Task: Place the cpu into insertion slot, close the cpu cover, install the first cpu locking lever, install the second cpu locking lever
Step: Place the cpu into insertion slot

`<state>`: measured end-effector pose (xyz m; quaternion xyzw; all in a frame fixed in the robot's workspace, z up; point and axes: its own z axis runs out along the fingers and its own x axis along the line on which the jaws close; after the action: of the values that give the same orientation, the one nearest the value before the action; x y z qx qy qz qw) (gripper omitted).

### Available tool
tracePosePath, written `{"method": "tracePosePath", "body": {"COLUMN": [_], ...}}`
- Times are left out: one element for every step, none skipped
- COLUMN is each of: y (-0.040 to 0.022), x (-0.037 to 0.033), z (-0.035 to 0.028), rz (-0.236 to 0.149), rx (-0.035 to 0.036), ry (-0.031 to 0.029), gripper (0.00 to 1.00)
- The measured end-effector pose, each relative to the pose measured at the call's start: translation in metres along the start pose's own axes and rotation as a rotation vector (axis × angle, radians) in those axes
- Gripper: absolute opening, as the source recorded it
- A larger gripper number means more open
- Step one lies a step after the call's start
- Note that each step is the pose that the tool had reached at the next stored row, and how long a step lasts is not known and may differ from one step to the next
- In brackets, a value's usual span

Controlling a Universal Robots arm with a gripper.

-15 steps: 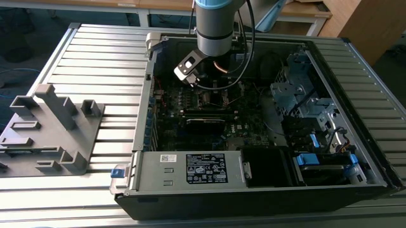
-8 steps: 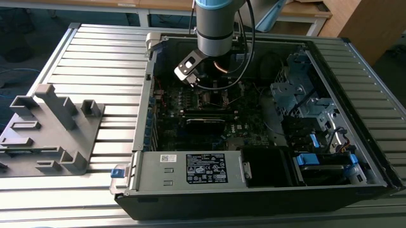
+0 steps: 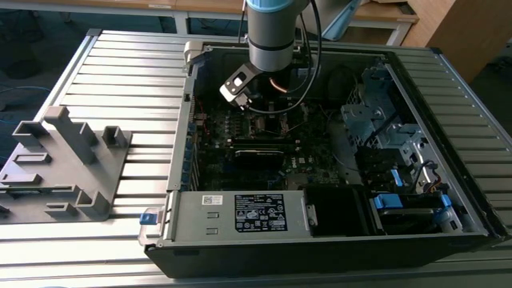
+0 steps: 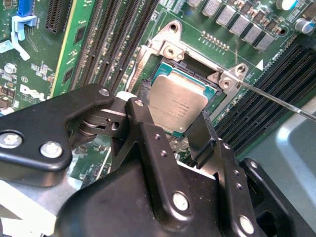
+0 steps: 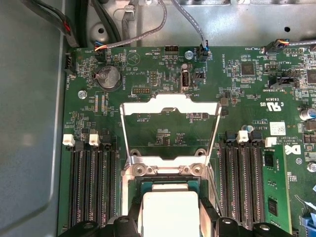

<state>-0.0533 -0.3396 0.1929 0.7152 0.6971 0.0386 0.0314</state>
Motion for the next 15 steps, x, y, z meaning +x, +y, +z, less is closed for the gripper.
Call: {"method": "tracePosePath", "body": {"y": [0.0, 0.0, 0.0, -0.0001, -0.0001, -0.0001, -0.0002, -0.0001, -0.0001, -0.0001, -0.0001, -0.0001, -0.0001, -0.0001, -0.0001], "x": [0.0, 0.0, 0.0, 0.0, 0.0, 0.0, 0.0, 0.0, 0.0, 0.0, 0.0, 0.0, 0.0, 0.0, 0.0001], "z": [0.0002, 0.0004, 0.0004, 0.0006, 0.0009, 0.0011, 0.0011, 0.0012, 0.0012, 0.0013, 0.0013, 0.0013, 0.0014, 0.0013, 0.001], "rz": [0.0, 0.0, 0.0, 0.0, 0.0, 0.0, 0.0, 0.0, 0.0, 0.0, 0.0, 0.0, 0.0, 0.0, 0.0], "rx": [0.0001, 0.0, -0.0001, 0.0, 0.0, 0.0001, 0.0002, 0.0001, 0.0001, 0.0, 0.0, -0.0001, 0.0, -0.0001, -0.0003], "ry": [-0.0001, 0.0001, 0.0002, 0.0002, 0.0001, 0.0, 0.0, -0.0001, 0.0, 0.0001, 0.0001, 0.0002, 0.0002, 0.0003, 0.0005], "gripper": [0.54, 0.54, 0.54, 0.54, 0.54, 0.54, 0.54, 0.54, 0.54, 0.54, 0.54, 0.54, 0.54, 0.54, 0.54]}}
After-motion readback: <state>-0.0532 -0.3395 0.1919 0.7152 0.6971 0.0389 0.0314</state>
